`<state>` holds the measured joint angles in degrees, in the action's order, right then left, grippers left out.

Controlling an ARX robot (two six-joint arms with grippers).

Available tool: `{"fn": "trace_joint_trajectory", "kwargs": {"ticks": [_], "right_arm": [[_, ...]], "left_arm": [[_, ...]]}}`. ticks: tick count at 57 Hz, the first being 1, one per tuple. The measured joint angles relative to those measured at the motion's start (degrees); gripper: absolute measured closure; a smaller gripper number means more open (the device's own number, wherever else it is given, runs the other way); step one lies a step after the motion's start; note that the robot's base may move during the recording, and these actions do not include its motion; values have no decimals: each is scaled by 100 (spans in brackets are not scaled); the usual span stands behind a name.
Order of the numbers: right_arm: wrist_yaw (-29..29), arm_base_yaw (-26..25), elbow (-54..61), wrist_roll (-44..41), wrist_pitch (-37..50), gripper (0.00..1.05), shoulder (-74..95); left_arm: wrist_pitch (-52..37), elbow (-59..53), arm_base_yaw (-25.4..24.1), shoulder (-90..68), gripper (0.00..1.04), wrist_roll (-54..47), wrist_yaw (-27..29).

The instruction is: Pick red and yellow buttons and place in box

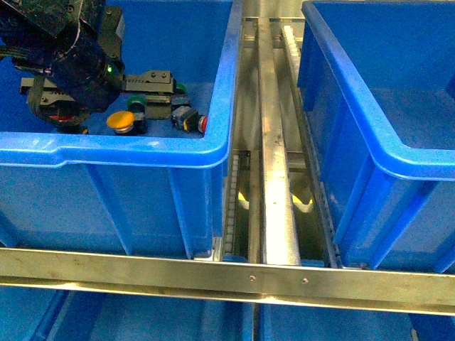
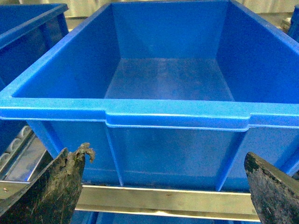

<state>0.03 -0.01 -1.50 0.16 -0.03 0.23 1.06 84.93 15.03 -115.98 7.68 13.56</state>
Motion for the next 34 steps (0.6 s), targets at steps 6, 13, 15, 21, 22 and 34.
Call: {"fn": "trace_joint_trajectory", "kwargs": {"ticks": [6,13,15,21,22,34], "right_arm": [[0,0,0,2,0,6,0],[0,0,0,2,0,6,0],[0,0,0,2,0,6,0],[0,0,-2,2,0,6,0],[0,0,0,2,0,6,0],[0,0,0,0,0,6,0]], "left_arm": [[39,107,55,-125,8,20,17],[155,205,79,-271,8,52,76],[210,232,83,-308,8,52,138],[271,267,85,-356,8,57,168],[271,273,87,-367,8,55,179],[293,369,94,-402,8,55,234]]}}
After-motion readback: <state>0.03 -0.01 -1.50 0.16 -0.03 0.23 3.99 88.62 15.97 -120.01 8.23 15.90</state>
